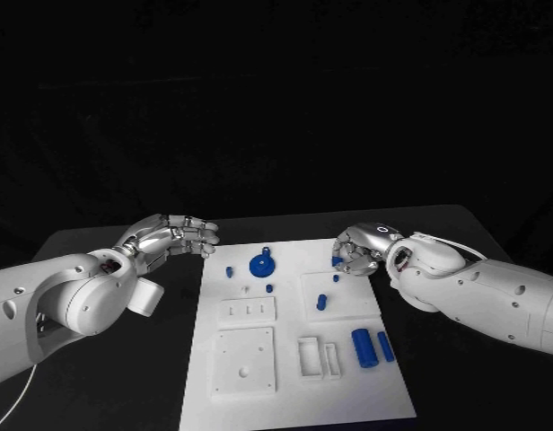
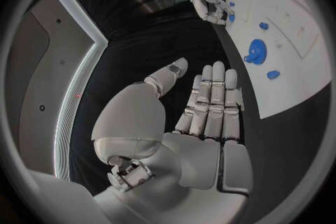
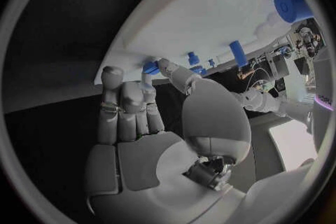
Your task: Assemble the parts on the task board
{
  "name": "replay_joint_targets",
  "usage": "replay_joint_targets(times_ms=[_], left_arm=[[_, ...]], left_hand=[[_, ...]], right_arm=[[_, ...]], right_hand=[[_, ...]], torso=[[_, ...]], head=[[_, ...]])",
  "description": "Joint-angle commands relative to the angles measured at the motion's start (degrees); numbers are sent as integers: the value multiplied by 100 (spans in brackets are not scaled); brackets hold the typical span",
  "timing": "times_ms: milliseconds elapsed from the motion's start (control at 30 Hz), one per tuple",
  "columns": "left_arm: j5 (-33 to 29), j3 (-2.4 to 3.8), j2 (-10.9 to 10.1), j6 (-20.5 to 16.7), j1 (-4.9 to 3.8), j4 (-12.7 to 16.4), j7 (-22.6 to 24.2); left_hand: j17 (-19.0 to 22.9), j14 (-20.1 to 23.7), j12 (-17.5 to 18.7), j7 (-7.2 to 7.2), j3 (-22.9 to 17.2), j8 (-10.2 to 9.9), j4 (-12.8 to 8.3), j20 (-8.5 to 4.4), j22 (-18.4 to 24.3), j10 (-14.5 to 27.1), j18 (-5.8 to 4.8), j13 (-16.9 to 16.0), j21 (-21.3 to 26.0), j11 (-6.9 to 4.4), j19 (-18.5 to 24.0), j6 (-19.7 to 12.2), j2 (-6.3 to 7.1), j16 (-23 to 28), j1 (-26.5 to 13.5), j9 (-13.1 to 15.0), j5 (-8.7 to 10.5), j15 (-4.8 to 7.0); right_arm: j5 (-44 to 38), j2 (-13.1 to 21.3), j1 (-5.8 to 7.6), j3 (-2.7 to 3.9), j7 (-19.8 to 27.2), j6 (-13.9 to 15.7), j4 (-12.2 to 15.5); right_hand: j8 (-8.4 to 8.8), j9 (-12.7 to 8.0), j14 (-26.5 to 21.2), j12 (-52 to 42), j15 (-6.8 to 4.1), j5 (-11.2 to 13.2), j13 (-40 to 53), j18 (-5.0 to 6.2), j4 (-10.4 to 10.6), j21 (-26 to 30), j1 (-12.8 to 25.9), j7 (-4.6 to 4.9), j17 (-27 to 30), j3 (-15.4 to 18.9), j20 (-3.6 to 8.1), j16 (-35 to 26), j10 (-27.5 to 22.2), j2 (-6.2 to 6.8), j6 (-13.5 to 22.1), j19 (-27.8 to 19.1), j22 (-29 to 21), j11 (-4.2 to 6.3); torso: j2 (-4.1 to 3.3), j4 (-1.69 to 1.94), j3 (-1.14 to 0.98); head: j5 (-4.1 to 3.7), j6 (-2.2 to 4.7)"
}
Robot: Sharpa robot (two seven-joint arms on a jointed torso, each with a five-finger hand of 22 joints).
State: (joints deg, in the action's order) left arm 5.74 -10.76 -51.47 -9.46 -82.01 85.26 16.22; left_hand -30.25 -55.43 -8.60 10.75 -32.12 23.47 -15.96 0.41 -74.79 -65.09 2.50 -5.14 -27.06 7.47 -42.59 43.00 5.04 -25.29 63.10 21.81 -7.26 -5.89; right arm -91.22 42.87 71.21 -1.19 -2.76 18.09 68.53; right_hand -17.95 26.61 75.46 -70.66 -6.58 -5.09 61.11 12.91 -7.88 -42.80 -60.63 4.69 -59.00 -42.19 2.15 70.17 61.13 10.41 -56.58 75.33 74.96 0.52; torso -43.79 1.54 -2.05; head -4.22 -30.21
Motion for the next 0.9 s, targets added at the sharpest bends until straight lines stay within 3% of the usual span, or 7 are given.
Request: replay_joint_targets(times_ms=[33, 267, 567, 667, 800, 900], left_arm=[[37, 3, 26, 63, -1, 2, 26], [44, 3, 42, 44, -1, -7, -25], [102, 3, 44, 23, -2, 7, -306], [102, 3, 47, 139, -2, 29, -613], [103, 3, 63, 255, -2, 124, -1073], [103, 1, 81, 229, -2, 193, -1298]], left_hand=[[-6, -12, 37, 19, 45, -9, 1, -2, -5, -43, 101, 6, 31, 17, 14, 11, -38, 18, -2, -4, -16, -18], [-11, -19, 35, 15, 51, -5, 11, -5, -6, -51, 101, 4, 28, 14, 8, 19, -48, 17, -19, -3, -14, -15], [-49, -88, 9, -13, 83, 23, 70, -29, -18, -118, 106, -11, 3, -16, -35, 70, -56, -14, -106, 6, 25, 15], [-103, -194, -35, -34, 130, 43, 164, -72, -40, -214, 117, -33, -51, -60, -119, 116, -22, -88, -227, 11, 84, 67], [-285, -506, -193, -94, 241, 90, 488, -225, -112, -533, 155, -124, -250, -212, -401, 256, 111, -407, -584, 17, 353, 253], [-453, -687, -289, -124, 295, 97, 719, -354, -145, -710, 172, -216, -440, -303, -605, 334, 189, -718, -797, 5, 423, 396]], right_arm=[[293, 21, 29, 36, 143, 204, 58], [1342, 98, 146, 129, 526, -27, 177], [1518, 214, 201, 196, 620, -73, 561], [1545, 265, 207, 221, 619, -71, 781], [1541, 324, 208, 256, 578, -132, 1124], [1481, 342, 208, 260, 539, -150, 1373]], right_hand=[[-34, 14, 7, 23, -44, -51, 1, 209, -2, -14, -25, 94, -10, -31, 33, -16, 11, 41, -142, 18, 99, 27], [-24, 28, 3, 33, -40, -347, 4, 209, -35, -29, 54, 98, -29, 121, 52, -13, 10, -1, -121, 9, 103, 23], [-16, 44, -6, 41, -36, -556, 13, 209, -187, -31, 109, 103, -40, 322, 54, -24, -7, -123, -104, -24, 101, 19], [-14, 46, -6, 42, -36, -583, 13, 209, -202, -30, 114, 103, -41, 337, 54, -26, -9, -134, -103, -26, 100, 18], [-13, 47, -6, 43, -35, -608, 14, 209, -217, -31, 119, 103, -43, 353, 54, -27, -9, -144, -101, -26, 100, 18], [-11, 47, -7, 44, -35, -620, 14, 209, -226, -31, 123, 104, -43, 363, 55, -29, -10, -148, -100, -27, 99, 17]], torso=[[3, -1, 8], [1, 6, 4], [-1, -3, 10], [6, -1, 11], [-1, 2, 11], [4, 3, 9]], head=[[-10, 14], [-22, 46], [-5, 75], [-2, 82], [17, 100], [43, 106]])
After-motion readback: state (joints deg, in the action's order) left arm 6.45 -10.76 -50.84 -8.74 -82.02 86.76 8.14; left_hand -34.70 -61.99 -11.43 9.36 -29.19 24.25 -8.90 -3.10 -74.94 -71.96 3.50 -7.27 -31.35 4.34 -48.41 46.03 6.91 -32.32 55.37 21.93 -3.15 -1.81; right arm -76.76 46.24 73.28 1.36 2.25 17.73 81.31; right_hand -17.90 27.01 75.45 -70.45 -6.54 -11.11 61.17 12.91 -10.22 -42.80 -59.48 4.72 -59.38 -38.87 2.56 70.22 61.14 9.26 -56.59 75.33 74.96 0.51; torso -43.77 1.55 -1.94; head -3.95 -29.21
